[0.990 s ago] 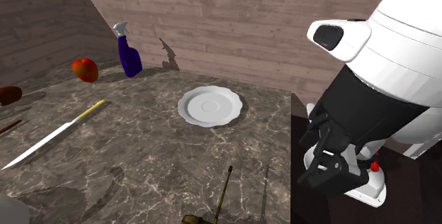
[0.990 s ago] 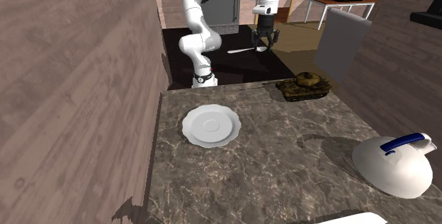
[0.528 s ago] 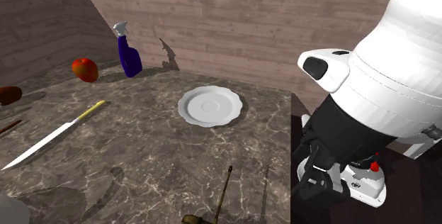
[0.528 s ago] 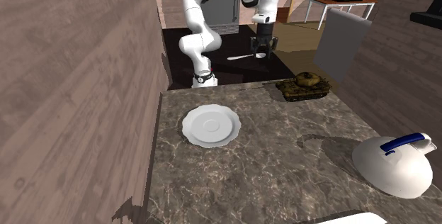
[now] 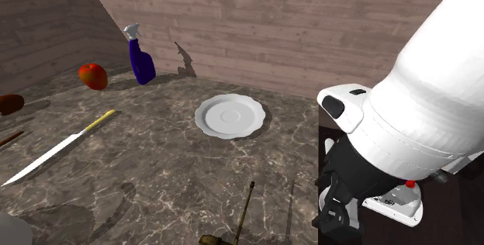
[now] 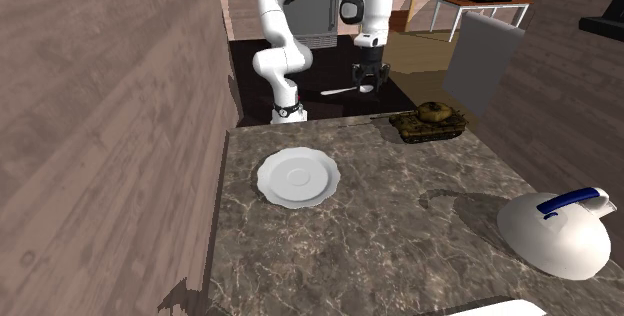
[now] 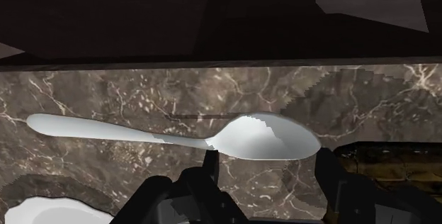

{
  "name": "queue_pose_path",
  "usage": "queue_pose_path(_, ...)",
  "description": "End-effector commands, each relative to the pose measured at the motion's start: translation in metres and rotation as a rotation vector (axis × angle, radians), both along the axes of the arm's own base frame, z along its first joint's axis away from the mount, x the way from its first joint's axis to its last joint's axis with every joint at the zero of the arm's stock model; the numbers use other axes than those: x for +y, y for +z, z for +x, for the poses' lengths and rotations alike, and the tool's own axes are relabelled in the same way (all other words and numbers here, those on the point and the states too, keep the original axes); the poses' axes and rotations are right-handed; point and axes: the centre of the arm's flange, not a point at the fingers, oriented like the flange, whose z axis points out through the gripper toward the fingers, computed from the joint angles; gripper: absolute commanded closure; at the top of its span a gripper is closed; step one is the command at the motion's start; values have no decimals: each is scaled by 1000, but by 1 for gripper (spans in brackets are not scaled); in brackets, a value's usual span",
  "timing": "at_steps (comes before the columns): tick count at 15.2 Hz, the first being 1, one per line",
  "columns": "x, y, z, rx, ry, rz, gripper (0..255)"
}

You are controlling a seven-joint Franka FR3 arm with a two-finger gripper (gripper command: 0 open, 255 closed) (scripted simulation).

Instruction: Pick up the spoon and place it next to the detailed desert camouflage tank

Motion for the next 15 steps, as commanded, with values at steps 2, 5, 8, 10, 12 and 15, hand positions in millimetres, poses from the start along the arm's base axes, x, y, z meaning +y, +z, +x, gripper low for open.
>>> queue_pose_path(2,0,-16,0,0,0,0,255)
queue_pose_path(5,0,-32,0,0,0,0,255)
queue_pose_path(8,0,-47,0,0,0,0,255)
queue_pose_path(10,0,-58,0,0,0,0,255)
queue_pose_path(12,0,-69,0,0,0,0,255)
queue_pose_path(15,0,-84,0,0,0,0,255)
